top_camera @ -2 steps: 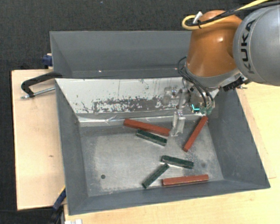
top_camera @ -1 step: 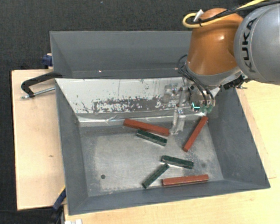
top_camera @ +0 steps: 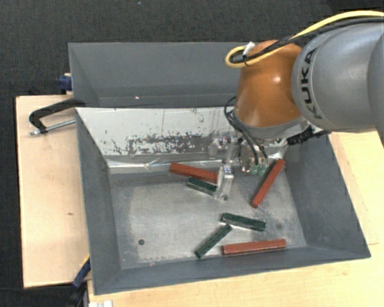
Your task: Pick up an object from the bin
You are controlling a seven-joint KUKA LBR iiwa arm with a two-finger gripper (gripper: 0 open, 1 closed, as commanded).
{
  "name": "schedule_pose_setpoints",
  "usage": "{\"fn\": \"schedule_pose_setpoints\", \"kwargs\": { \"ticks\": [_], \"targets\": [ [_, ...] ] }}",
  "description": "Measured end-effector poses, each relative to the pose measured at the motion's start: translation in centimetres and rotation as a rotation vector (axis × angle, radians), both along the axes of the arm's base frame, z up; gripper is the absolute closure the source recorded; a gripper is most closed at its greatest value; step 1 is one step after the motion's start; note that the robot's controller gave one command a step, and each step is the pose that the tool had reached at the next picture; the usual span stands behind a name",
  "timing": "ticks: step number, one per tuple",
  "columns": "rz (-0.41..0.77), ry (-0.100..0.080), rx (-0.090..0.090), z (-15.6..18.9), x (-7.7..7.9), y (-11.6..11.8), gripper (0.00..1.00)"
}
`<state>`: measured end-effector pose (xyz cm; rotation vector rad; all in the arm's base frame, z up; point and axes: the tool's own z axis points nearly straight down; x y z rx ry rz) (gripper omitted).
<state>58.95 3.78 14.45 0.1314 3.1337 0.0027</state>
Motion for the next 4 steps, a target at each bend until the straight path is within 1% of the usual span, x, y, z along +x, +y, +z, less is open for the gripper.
{"fn": "schedule_pose_setpoints", "kwargs": {
  "ticks": [1, 2, 3, 4],
  "targets": [
    [0.597, -0.005, -0.004, 11.0, -1.0, -1.3, 1.0],
    [0.597, -0.003, -0.003, 10.9, -1.1, -1.3, 1.0],
    [0.758, -0.001, -0.004, -2.9, -3.8, -2.0, 0.0],
    [0.789, 0.009, 0.001, -6.1, -4.6, -2.1, 0.0]
  ]
}}
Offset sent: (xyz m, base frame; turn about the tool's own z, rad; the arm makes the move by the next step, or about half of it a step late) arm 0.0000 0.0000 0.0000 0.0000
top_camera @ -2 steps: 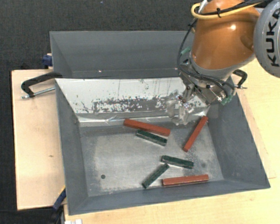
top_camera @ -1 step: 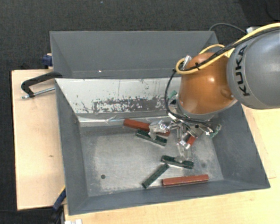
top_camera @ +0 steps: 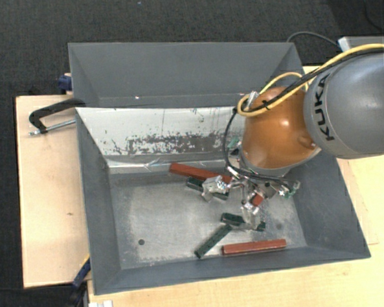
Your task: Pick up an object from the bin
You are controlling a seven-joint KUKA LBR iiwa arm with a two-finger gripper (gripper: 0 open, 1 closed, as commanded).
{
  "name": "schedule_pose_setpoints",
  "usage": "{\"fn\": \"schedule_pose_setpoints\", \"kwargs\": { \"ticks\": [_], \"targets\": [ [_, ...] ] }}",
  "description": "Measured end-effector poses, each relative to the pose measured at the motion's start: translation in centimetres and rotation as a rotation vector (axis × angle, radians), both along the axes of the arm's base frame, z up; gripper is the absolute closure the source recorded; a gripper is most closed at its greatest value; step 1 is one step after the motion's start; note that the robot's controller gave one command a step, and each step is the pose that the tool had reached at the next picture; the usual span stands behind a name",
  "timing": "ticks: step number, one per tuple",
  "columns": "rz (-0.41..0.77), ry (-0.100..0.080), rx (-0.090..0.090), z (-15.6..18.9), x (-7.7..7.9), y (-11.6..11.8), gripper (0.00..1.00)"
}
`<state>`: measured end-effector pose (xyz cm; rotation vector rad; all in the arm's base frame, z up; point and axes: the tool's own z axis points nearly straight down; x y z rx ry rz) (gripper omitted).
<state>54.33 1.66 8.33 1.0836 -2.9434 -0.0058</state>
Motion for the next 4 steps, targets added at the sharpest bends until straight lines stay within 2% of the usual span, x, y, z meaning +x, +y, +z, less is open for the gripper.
{"fn": "schedule_pose_setpoints", "kwargs": {
  "ticks": [1, 2, 3, 4],
  "targets": [
    [-0.103, -0.005, -0.001, -0.6, -2.5, -1.6, 1.0],
    [-0.103, -0.006, -0.001, -0.6, -2.5, -1.6, 1.0],
    [-0.109, -0.005, 0.0, 5.0, -0.5, -2.8, 1.0],
    [-0.12, -0.021, 0.0, 7.0, 1.5, -4.0, 1.0]
  ]
}}
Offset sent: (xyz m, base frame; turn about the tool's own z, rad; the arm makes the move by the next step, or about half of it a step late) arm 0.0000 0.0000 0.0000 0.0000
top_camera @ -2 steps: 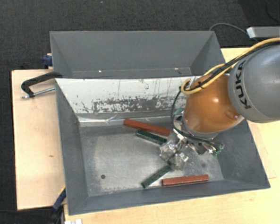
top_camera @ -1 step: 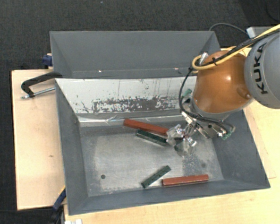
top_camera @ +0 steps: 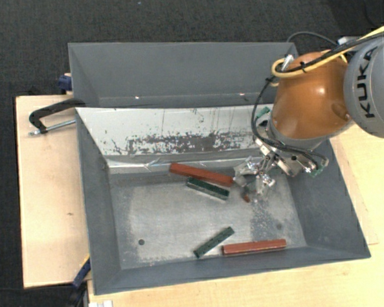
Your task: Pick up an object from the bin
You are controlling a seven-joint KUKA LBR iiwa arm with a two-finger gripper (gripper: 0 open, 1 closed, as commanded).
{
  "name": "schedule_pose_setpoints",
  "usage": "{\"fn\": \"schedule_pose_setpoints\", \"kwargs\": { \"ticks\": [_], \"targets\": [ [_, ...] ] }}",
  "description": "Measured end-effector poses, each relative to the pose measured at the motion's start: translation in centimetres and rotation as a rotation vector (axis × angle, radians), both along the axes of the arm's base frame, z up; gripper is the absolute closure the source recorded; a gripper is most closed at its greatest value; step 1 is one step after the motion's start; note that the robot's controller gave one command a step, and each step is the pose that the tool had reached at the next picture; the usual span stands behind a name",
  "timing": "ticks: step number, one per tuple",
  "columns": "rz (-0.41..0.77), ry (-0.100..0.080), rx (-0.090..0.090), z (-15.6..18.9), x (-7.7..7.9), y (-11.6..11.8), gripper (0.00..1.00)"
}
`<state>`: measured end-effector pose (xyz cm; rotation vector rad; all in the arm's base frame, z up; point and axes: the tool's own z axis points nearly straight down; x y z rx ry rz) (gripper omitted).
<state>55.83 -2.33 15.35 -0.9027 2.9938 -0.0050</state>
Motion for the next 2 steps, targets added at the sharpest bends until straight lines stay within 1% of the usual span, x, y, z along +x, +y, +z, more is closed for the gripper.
{"fn": "schedule_pose_setpoints", "kwargs": {
  "ticks": [1, 2],
  "targets": [
    [0.044, 0.017, 0.0, 0.7, -2.2, -0.4, 1.0],
    [0.04, 0.013, 0.001, 6.2, -0.5, -3.1, 1.0]
  ]
}}
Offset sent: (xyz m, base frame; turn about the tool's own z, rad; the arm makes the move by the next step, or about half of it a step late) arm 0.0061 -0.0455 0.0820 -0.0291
